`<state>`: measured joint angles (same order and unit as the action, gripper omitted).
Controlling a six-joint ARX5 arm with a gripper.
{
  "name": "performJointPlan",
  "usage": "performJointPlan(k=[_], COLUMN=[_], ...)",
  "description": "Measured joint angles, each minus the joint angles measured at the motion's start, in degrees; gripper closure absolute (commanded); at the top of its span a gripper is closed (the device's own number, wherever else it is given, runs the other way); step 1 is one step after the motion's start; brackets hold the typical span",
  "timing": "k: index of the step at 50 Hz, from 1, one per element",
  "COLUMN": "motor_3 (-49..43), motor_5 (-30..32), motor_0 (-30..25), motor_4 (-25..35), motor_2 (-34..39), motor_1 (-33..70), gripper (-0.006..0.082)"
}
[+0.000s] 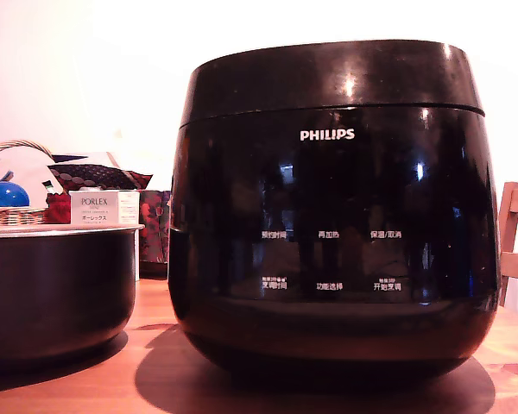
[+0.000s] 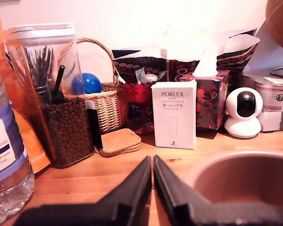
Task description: Open the rice cooker by pressing the large metal button on the top of its lid with medium force
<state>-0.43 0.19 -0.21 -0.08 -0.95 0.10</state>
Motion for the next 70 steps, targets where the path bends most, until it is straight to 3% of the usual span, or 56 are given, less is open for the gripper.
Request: performJointPlan(k=[5,15,19,21,24,25,26,29,30,32,33,40,46,63,70], motor_3=[0.0,0.1,0.9,2.0,4.2,5.4,6.4,8.6,8.7,8.8,8.8,7.8,7.5,12.2,16.6], motor_5=[0.9,0.3,-5.7,-5.8,-12.7,-12.7,-17.4,-17.4,-22.8,-22.8,-27.4,-33.8,-34.6,-34.1,-29.7], motor_0=[3.7,5.1,5.0,5.0,5.1,5.1,5.0,4.8,4.7,4.3,4.0,1.9,-1.8,-14.2,-18.9], motor_4=[5.7,8.3,10.1,11.0,13.9,15.9,17.0,21.3,22.0,25.5,26.9,37.2,40.6,40.5,38.9], motor_2=[0.0,0.0,0.0,0.0,0.0,0.0,0.0,-0.3,-0.5,-1.2,-1.6,-5.3,-8.3,-10.1,-10.8], motor_1=[-0.1,-0.1,-0.1,-0.1,-0.1,-0.1,-0.1,-0.1,-0.1,-0.1,-0.1,0.0,0.9,15.3,23.3], gripper=[0.0791,0.0791,0.0791,0.0791,0.0791,0.0791,0.0791,0.0791,0.0791,0.0791,0.0791,0.0791,0.0791,0.0791,0.0791])
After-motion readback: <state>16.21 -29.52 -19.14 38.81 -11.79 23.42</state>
